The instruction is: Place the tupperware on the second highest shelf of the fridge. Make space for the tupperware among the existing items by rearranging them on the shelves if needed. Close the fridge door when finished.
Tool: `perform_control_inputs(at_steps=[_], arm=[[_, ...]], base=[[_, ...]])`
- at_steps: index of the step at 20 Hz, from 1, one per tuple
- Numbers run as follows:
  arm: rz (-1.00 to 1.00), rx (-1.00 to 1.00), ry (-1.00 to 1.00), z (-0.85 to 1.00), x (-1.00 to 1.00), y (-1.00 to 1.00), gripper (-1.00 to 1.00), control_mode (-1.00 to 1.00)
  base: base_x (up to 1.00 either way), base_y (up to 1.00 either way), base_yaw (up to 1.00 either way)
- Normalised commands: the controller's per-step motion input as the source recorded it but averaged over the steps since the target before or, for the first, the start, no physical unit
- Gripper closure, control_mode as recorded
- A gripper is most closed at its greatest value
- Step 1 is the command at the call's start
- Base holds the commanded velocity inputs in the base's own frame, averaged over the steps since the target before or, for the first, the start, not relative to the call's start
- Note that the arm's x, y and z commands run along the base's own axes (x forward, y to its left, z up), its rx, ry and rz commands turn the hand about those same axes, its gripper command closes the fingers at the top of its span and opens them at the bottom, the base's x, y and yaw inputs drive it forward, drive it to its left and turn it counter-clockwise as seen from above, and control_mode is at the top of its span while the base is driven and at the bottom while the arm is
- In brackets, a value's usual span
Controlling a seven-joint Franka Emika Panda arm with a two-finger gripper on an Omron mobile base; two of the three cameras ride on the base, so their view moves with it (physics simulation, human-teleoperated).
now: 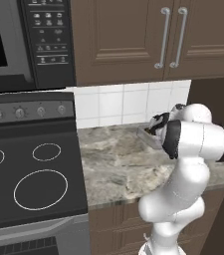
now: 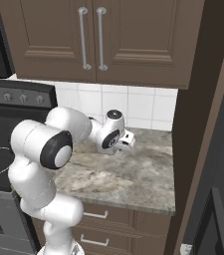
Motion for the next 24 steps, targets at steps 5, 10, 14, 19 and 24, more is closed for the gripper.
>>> perform_control_inputs(at_steps=[5,10,14,19,24], arm=[[-0.07,-0.24,-0.06,0.86,-0.90,0.81,1.00,-1.00],[-0.13,-0.22,-0.01,0.67,-0.90,0.71,1.00,-1.00],[-0.12,-0.02,0.00,0.96,-1.00,0.42,1.00,-1.00],[-0.11,0.00,0.00,0.99,-0.93,0.46,1.00,-1.00],[-0.01,0.04,-0.04,0.85,-0.79,0.09,1.00,-1.00]], base=[[0.00,0.00,0.00],[0.00,0.00,0.00],[0.00,0.00,0.00],[0.00,0.00,0.00],[0.00,0.00,0.00]])
